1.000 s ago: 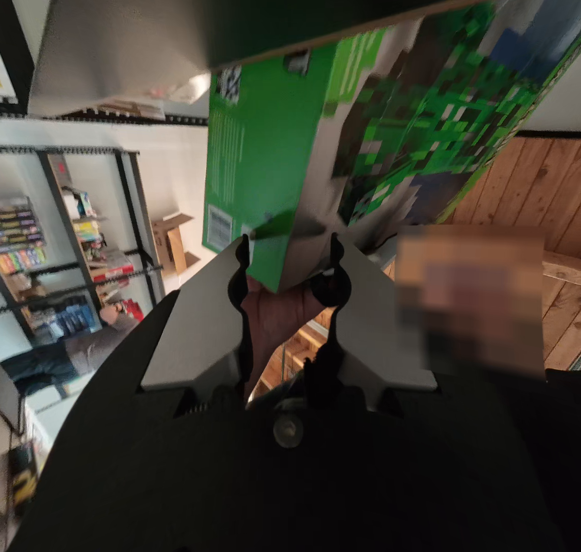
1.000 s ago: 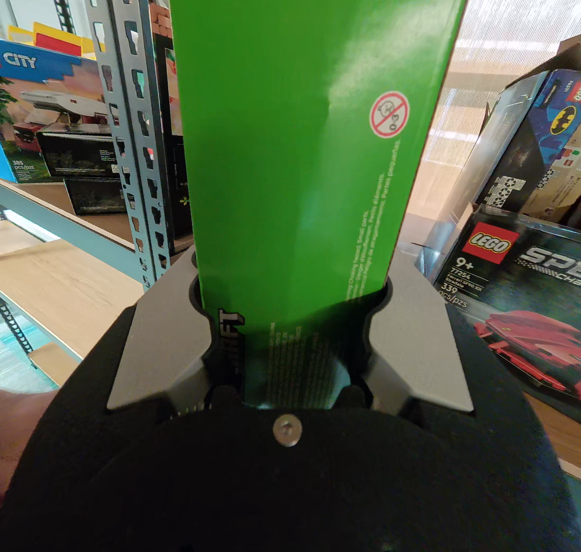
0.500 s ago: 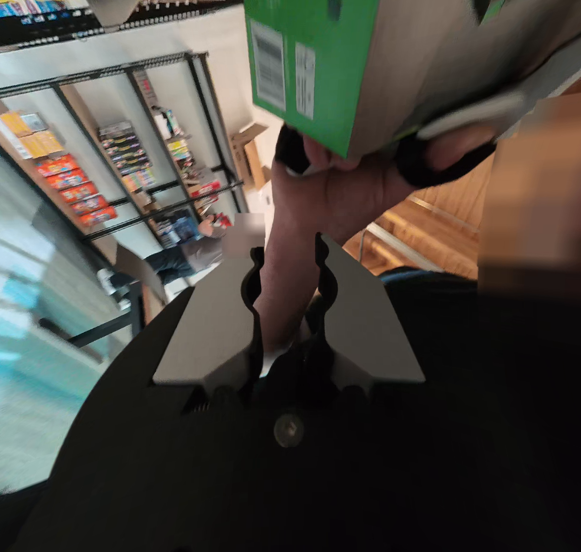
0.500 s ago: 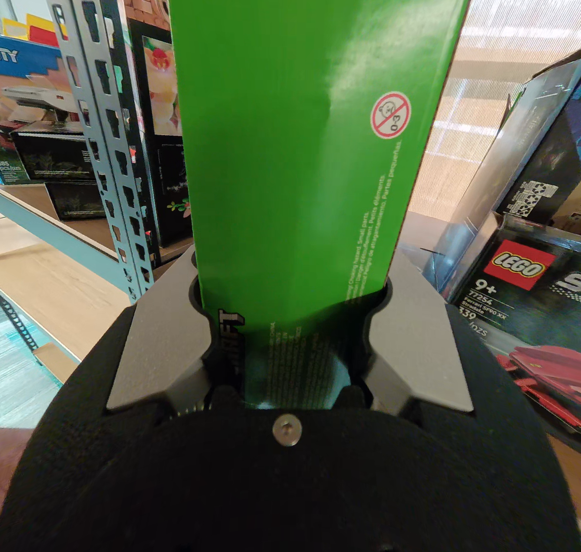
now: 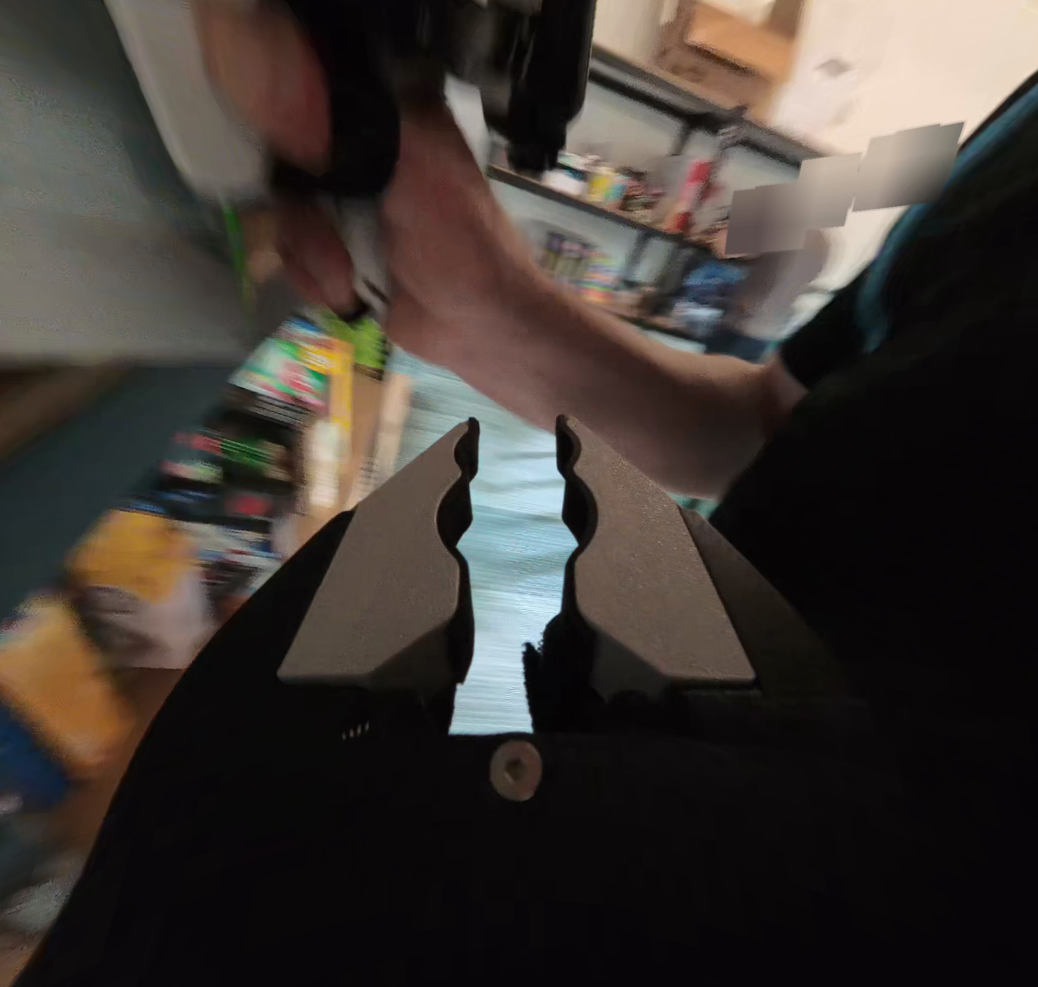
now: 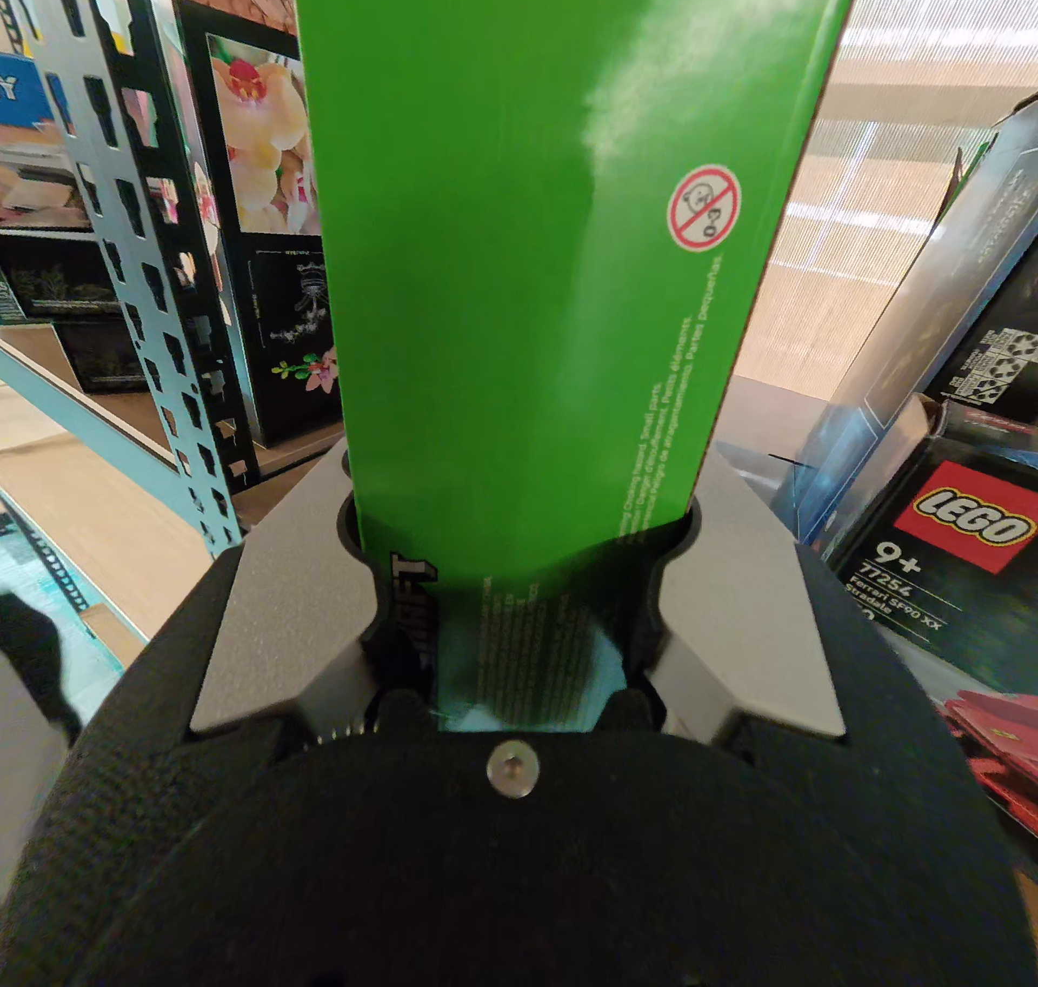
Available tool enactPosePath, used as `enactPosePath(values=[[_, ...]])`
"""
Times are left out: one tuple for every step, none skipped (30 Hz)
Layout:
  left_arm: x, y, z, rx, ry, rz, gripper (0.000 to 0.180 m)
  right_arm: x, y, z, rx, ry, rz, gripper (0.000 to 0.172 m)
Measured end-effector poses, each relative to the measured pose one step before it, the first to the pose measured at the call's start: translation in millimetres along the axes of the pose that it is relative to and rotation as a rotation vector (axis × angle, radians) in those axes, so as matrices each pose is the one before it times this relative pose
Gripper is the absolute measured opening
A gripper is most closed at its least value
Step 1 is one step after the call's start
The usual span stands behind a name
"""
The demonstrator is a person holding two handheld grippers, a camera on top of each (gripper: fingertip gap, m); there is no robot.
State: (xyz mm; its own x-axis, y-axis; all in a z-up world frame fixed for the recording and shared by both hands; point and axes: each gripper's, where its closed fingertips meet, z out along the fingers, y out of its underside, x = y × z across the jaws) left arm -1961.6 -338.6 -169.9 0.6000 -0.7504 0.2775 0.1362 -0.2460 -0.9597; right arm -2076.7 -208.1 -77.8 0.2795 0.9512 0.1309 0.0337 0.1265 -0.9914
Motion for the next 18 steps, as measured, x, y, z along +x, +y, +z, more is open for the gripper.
enactPosePath(values=[[-3.37,-19.89,-6.99,0.0175,-0.0983,0.1074,0.03,0.72,1.87,1.41,-0.0032,-0.0008,-0.0005,0.108],[-1.15,-20.65,-5.4,0.0111,-0.0652,0.0984,0.032,0.66,2.22,1.42,-0.0012,-0.0005,0.0033,0.108],[-5.54,-22.32,-4.32,0.0179,-0.0836,0.0897,0.034,0.73,2.36,1.23,-0.0006,-0.0021,0.0028,0.109],[-8.32,-23.89,-3.72,0.029,-0.0906,0.0849,0.035,1.14,1.32,0.46,0.0072,-0.0026,0.003,0.106],[-6.84,-24.07,-1.88,0.0392,-0.0643,0.0729,0.04,1.49,1.31,0.25,0.0032,-0.0004,0.0076,0.106],[-8.3,-22.99,-0.36,0.0406,-0.0609,0.0574,0.042,1.4,0.61,0.28,0.0047,-0.0007,0.0111,0.107],[-10.26,-20.65,1.95,0.0334,-0.0653,0.049,0.044,1.23,0.2,0.61,0.0028,-0.0004,0.0073,0.108],[-9.7,-18.7,4.71,0.0244,-0.0566,0.0462,0.05,0.84,0.32,0.99,0.0013,-0.0001,0.0012,0.108],[-9.56,-16.22,6.86,0.0157,-0.0509,0.038,0.051,0.32,0.53,1.35,0.0016,-0.0007,-0.0017,0.109],[-7.29,-14.09,8.17,0.0127,-0.0338,0.0264,0.05,-0.13,0.63,1.65,0.002,-0.0014,-0.0039,0.109],[-5.16,-11.58,9.31,0.0115,-0.0215,0.0294,0.052,-0.06,1.01,1.86,-0.0001,-0.0002,-0.0056,0.109],[-3.22,-8.08,10.51,-0.0008,-0.0091,0.0265,0.052,-0.06,0.81,2.08,0.0012,0.0025,-0.0039,0.106],[-0.77,-5.75,10.92,-0.0051,0.0022,0.026,0.053,-0.1,0.45,1.97,0.0035,0.0041,-0.0034,0.106],[-0.71,-2.63,11.48,-0.014,0.0003,0.0321,0.053,0.09,0.74,2.17,0.0016,0.0048,-0.0034,0.106],[-1.7,0.57,11.76,-0.0302,-0.0059,0.0358,0.052,0.0,0.42,1.99,0.0046,0.0039,-0.0025,0.106],[-3.78,1.91,10.99,-0.0375,-0.0187,0.0403,0.052,0.26,-0.02,1.71,0.0069,0.0029,0.0011,0.106],[-5.67,1.11,9.03,-0.0254,-0.0298,0.0391,0.053,0.49,-0.26,1.43,0.006,0.0037,0.004,0.106],[-4.51,2.97,8.12,-0.0298,-0.0202,0.0323,0.051,0.91,-0.27,1.28,0.0047,0.0063,0.0052,0.105]])
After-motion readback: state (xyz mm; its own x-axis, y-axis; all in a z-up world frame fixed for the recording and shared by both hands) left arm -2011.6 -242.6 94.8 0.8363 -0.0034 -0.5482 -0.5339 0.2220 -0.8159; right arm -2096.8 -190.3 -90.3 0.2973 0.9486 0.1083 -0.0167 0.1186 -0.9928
